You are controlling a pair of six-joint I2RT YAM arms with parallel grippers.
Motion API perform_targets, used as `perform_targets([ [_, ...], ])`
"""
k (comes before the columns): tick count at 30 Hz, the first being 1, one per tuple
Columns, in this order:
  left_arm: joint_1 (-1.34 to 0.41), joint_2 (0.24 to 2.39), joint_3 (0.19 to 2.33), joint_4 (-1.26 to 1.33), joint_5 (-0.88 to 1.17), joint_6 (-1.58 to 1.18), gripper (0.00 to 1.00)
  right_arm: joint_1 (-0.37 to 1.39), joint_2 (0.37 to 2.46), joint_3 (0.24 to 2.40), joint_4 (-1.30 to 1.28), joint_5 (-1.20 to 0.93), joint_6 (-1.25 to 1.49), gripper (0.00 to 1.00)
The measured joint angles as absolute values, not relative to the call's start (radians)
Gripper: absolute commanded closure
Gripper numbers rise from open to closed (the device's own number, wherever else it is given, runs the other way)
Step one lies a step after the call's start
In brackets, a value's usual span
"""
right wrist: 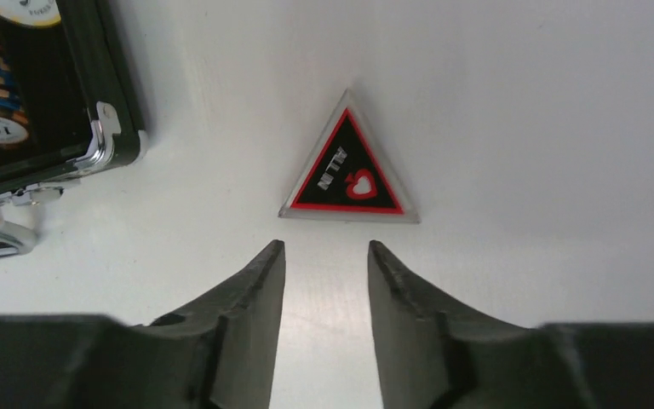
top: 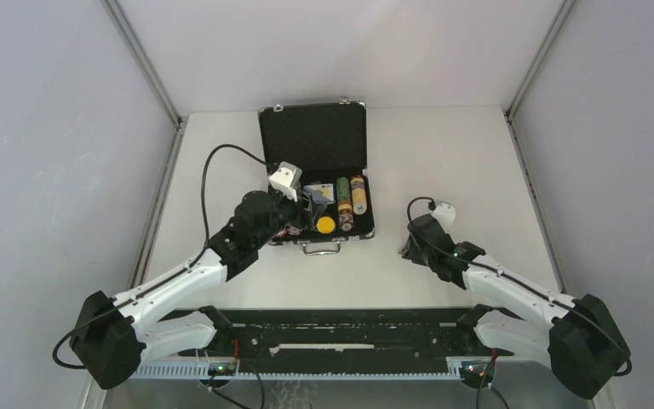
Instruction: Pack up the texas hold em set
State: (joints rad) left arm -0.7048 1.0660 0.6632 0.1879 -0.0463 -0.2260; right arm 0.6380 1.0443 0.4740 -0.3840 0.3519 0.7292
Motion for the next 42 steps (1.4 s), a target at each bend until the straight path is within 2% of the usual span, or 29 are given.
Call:
perform_targets([
  [2, -0.705, 1.064, 0.659, 0.189, -0.046, -0.226, 0.35, 0.613, 1.031, 0.497, -0.411, 0.361, 0.707, 0.24],
  [4, -0.705, 1.064, 0.658, 0.192, -0.046, -0.227, 0.35, 0.582, 1.031, 0.51, -0.43, 0.364, 0.693, 0.19],
  [15, -0.712, 1.058, 0.658, 0.194, -0.053, -0.228, 0.35, 0.543, 1.15, 0.541, -0.487, 0.373, 0.712, 0.18],
  [20, -0.712, 1.058, 0.658, 0.191, -0.096, -0.237, 0.35, 0.654, 1.135, 0.56, -0.533, 0.562, 0.77, 0.2],
  [22, -0.712, 1.058, 0.658, 0.181, -0.111, -0.241, 0.35, 0.738, 1.137, 0.593, -0.595, 0.673, 0.802, 0.07],
  [25, -0.713, 1.06, 0.658, 0.168, -0.123, -0.256, 0.35, 0.796, 1.165, 0.667, -0.645, 0.765, 0.868, 0.01],
  [32, -0.713, 1.06, 0.658, 0.16, -0.129, -0.284, 0.35, 0.664, 1.286, 0.715, -0.66, 0.717, 0.963, 0.02],
  [42, -0.713, 1.059, 0.658, 0.159, -0.128, -0.301, 0.36, 0.661, 1.341, 0.715, -0.635, 0.594, 1.017, 0.05],
])
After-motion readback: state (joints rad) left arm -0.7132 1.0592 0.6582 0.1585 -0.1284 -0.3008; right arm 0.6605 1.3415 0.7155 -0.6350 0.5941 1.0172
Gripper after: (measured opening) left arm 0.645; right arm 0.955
